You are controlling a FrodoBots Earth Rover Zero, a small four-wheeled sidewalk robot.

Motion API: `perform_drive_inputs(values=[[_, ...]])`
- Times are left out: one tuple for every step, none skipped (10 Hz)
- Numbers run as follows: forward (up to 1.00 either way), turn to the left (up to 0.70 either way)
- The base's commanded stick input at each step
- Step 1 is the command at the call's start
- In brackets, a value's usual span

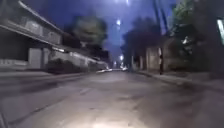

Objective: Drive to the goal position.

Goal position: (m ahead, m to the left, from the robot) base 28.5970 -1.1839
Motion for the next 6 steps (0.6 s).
perform_drive_inputs(values=[[0.85,0.01],[0.85,0.01],[0.85,0.01],[0.85,0.01],[0.85,0.01],[0.85,0.01]])
